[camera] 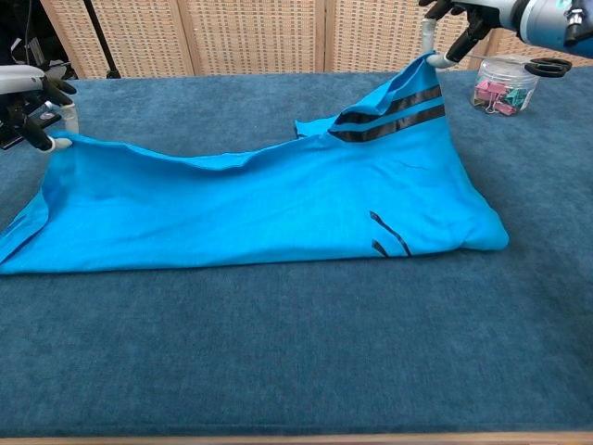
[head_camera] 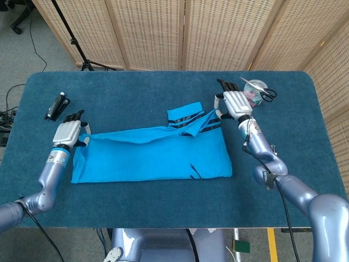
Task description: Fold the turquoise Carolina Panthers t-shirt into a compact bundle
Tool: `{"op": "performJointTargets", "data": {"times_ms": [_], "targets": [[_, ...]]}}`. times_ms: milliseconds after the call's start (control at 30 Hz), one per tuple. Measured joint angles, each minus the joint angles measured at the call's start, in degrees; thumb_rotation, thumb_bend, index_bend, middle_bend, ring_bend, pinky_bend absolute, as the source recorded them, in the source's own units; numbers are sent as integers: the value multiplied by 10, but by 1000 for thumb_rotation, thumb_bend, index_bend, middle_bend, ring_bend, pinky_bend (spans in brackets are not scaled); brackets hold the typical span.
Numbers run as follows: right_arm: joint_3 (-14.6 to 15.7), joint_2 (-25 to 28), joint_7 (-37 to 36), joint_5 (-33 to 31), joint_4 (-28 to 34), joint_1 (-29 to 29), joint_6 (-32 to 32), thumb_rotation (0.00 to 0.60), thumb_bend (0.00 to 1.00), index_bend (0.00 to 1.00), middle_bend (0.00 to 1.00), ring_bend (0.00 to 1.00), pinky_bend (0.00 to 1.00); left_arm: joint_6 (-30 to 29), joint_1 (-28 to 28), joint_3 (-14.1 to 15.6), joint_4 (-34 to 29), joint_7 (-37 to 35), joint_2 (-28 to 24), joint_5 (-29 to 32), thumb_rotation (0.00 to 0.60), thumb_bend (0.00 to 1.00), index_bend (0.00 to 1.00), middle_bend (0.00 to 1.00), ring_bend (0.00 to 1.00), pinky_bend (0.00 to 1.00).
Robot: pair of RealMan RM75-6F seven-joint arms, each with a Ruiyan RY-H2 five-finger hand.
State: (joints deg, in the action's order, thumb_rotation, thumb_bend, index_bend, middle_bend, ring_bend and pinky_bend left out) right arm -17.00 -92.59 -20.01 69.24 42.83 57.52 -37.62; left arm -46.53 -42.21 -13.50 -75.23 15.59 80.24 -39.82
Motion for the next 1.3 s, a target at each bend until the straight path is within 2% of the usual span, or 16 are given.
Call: {"op": "performJointTargets", "data": {"times_ms": [233, 300, 367, 400, 433, 467, 633, 767, 933, 1033, 1133, 1300], "targets": [[-8, -57, -25, -5, -114, 35, 44, 600, 517, 702, 18, 0, 0, -22, 9, -14, -11, -38, -2, -22, 600, 248, 0, 0, 0, 0], [-12, -73, -33, -8, -147, 47, 60, 600, 448, 551, 8, 0, 0, -31, 16, -17, -23, -46, -11, -28, 600, 248, 0, 0, 0, 0], [-16, -87, -37, -12, -176, 58, 78, 600, 222, 187, 0, 0, 0, -39, 22, -19, -32, -54, -18, -34, 600, 249, 0, 0, 0, 0], [-18, -91, -38, -14, -187, 62, 88, 600, 115, 69, 0, 0, 0, -41, 24, -19, -34, -57, -20, -37, 600, 249, 0, 0, 0, 0], [-19, -95, -38, -16, -196, 65, 99, 600, 37, 4, 0, 0, 0, -43, 26, -20, -36, -60, -22, -39, 600, 250, 0, 0, 0, 0], [-20, -99, -38, -20, -204, 70, 115, 600, 2, 0, 0, 0, 0, -45, 28, -20, -39, -62, -24, -42, 600, 250, 0, 0, 0, 0], [-31, -116, -28, -39, -248, 89, 172, 600, 0, 0, 0, 0, 0, -44, 36, -17, -58, -68, -37, -44, 600, 253, 0, 0, 0, 0], [-56, -139, 6, -72, -291, 101, 157, 600, 0, 0, 0, 0, 0, -52, 46, -11, -82, -73, -51, -55, 600, 261, 0, 0, 0, 0], [-81, -142, 46, -99, -285, 99, 119, 600, 0, 0, 0, 0, 0, -60, 54, -5, -96, -78, -61, -74, 600, 268, 0, 0, 0, 0], [-83, -126, 54, -100, -253, 86, 105, 600, 0, 0, 0, 0, 0, -63, 60, 1, -102, -81, -67, -91, 600, 274, 0, 0, 0, 0], [-78, -96, 63, -95, -195, 62, 83, 600, 0, 0, 0, 0, 0, -68, 68, 11, -109, -84, -77, -113, 600, 285, 0, 0, 0, 0], [-65, -25, 86, -88, -50, 6, 39, 600, 0, 0, 0, 0, 0, -74, 84, 32, -117, -95, -94, -159, 600, 297, 0, 0, 0, 0]]}}
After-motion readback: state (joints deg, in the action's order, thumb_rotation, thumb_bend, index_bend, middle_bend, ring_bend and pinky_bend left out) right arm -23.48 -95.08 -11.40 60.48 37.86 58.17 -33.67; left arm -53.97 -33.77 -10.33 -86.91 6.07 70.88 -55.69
